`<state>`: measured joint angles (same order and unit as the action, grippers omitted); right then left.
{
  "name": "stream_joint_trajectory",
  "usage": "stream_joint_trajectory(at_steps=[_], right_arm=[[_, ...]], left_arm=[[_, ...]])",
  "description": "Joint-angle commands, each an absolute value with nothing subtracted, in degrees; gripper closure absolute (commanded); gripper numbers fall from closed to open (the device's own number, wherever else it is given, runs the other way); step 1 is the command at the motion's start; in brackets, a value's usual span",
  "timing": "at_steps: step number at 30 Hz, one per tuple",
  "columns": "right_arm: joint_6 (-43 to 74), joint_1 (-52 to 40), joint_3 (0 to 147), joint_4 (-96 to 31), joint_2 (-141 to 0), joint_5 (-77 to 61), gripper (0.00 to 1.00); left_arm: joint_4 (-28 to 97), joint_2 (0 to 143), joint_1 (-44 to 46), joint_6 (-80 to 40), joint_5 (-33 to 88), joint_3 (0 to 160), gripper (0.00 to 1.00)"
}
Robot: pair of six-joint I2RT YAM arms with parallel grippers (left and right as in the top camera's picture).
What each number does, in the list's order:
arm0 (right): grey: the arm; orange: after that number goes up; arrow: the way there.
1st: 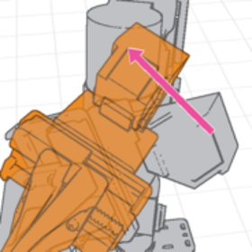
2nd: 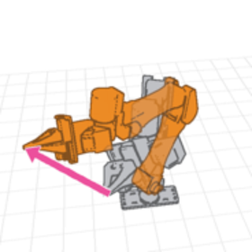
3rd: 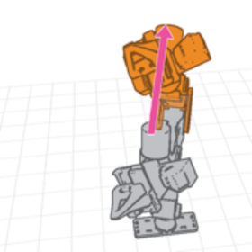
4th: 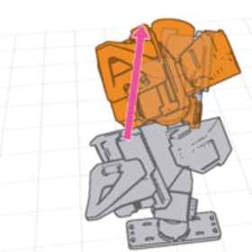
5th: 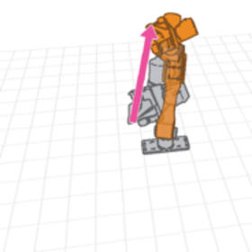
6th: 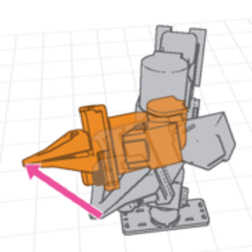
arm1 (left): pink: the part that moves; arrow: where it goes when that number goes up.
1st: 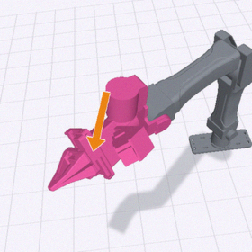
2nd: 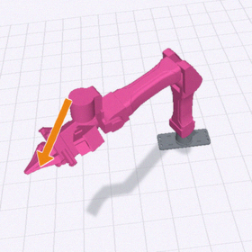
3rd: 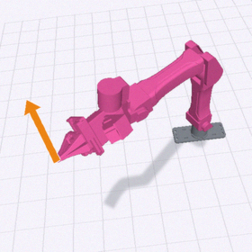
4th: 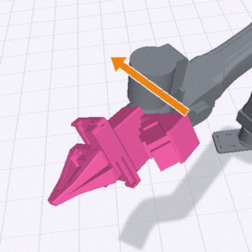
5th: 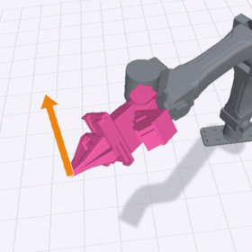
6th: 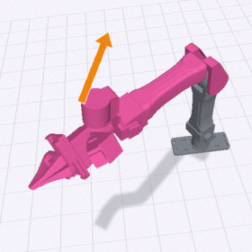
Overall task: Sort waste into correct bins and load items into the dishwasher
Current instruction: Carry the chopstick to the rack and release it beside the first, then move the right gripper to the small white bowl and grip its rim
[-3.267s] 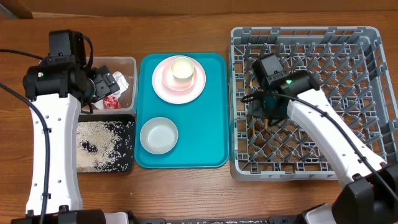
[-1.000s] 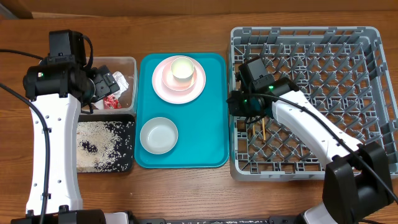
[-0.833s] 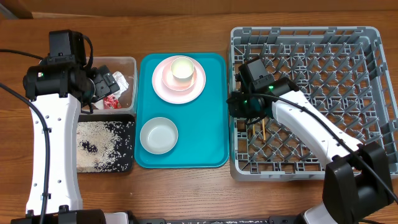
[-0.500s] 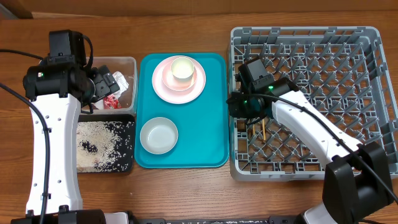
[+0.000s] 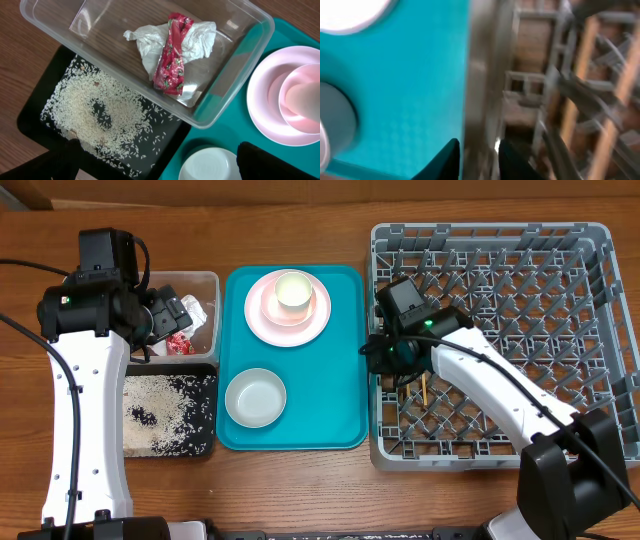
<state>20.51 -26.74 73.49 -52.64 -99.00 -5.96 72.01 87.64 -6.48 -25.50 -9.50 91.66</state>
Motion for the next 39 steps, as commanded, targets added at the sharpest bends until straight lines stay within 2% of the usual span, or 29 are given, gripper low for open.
stream_joint_trajectory(at_steps=[1, 7, 10, 11, 14, 19, 26, 30, 39], right_arm=[[17.3, -26.4, 83.7, -57.9, -98.3, -2.3, 0.71], [16.6, -26.7, 101.4, -69.4, -98.3, -2.8, 0.69], [16.7, -26.9, 106.7, -71.5, -98.3, -13.5, 0.68], [16.9, -27.0, 107.1, -71.4, -98.3, -18.0, 0.73], [18.2, -28.8, 106.6, -71.6, -98.3, -30.2, 0.73], [18.2, -38.4, 103.0, -71.4, -98.3, -28.1, 0.72], [18.2, -53.7, 93.6, -61.5, -98.5, -14.2, 0.68], [18.2, -59.6, 86.0, -50.8, -98.5, -5.6, 0.65], [17.0, -62.0, 70.4, -19.9, -98.9, 5.2, 0.56]], left_arm=[[72.0, 87.1, -6.6, -24.8, -10.0, 92.3, 0.00], [72.0, 87.1, -6.6, -24.8, -10.0, 92.3, 0.00], [71.9, 87.1, -6.6, -24.9, -10.0, 92.3, 0.00], [72.0, 87.1, -6.6, -24.8, -10.0, 92.3, 0.00], [72.0, 87.1, -6.6, -24.8, -10.0, 92.3, 0.00], [71.9, 87.1, -6.6, -24.9, -10.0, 92.3, 0.00], [71.9, 87.1, -6.6, -24.9, -10.0, 92.3, 0.00], [72.0, 87.1, -6.6, -24.8, -10.0, 92.3, 0.00], [72.0, 87.1, -6.6, -24.8, -10.0, 92.3, 0.00]])
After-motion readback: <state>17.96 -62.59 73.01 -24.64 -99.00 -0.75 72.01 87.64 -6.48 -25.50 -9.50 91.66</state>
